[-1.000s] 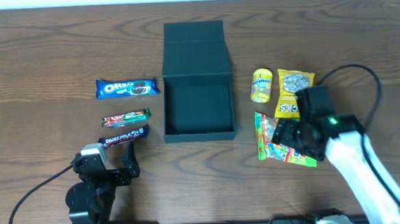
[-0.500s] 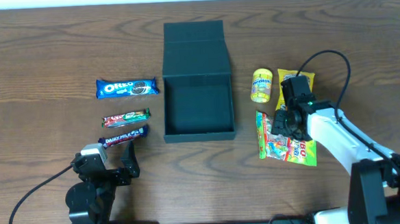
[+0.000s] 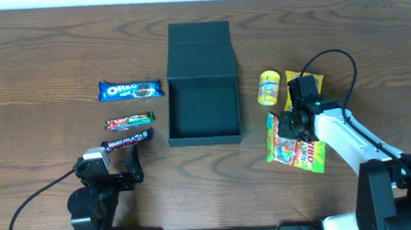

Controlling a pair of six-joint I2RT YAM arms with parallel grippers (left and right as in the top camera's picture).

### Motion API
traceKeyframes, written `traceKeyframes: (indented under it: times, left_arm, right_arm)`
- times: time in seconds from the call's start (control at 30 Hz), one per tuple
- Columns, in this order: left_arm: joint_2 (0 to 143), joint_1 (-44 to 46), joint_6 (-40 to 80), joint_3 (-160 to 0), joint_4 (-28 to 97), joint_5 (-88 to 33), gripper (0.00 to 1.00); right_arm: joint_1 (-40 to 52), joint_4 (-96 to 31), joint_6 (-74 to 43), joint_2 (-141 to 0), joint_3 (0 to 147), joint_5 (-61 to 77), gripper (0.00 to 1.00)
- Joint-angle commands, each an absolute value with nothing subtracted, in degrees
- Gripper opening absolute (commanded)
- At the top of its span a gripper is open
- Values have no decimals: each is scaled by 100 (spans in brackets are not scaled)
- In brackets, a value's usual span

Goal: Pack container
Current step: 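Reach the right gripper to the Haribo bag and grasp it, then carry the Haribo bag left and lower it into the black box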

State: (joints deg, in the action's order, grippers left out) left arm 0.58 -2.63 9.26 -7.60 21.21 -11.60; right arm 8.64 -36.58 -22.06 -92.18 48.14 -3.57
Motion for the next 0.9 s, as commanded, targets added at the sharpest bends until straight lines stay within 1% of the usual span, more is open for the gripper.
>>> traceKeyframes:
  times: [0.0, 0.23, 0.37, 0.47, 0.5, 0.53, 0.57, 0.6, 0.63, 0.7, 0.77, 0.87]
  left_arm:
    - [25, -298, 987, -646, 2167, -1164, 95]
    - [25, -298, 987, -646, 2165, -1164, 95]
    - [25, -298, 987, -646, 2165, -1164, 95]
    - [25, -298, 987, -646, 2167, -1164, 95]
    - [25, -298, 987, -646, 2167, -1164, 95]
    - [25, -298, 987, -646, 2165, -1164, 95]
    - [25, -298, 987, -646, 2167, -1164, 95]
    - [25, -298, 987, -646, 2167, -1164, 95]
    - [25, -298, 987, -646, 2167, -1162, 95]
    - [25, -298, 987, -646, 2165, -1162, 95]
    - [25, -298, 987, -646, 2167, -1164, 95]
    - [25, -298, 987, -646, 2167, -1164, 95]
  right_arm:
    - [950, -3948, -2078, -9105, 4917, -189, 1]
    - [1269, -4294, -1855, -8099, 5579, -185, 2]
    - [1389, -4333, -1855, -7673, 5669, 163, 1]
    - [1433, -4438, -1855, -7566, 5666, 56, 2]
    - [1428, -4539, -1855, -7583, 5651, -54, 24]
    - [1422, -4635, -1855, -7620, 5621, -158, 44]
    - [1415, -4722, -1855, -7671, 5586, -237, 50]
    - [1415, -4807, -1857, -7782, 5509, -303, 66]
    - [1417, -4823, -1857, -7876, 5446, -303, 70]
    - [1417, -4799, -1857, -8077, 5282, -303, 72]
    - [1417, -4672, -1857, -8324, 5083, -305, 72]
    - [1417, -4504, -1852, -8678, 4945, -322, 69]
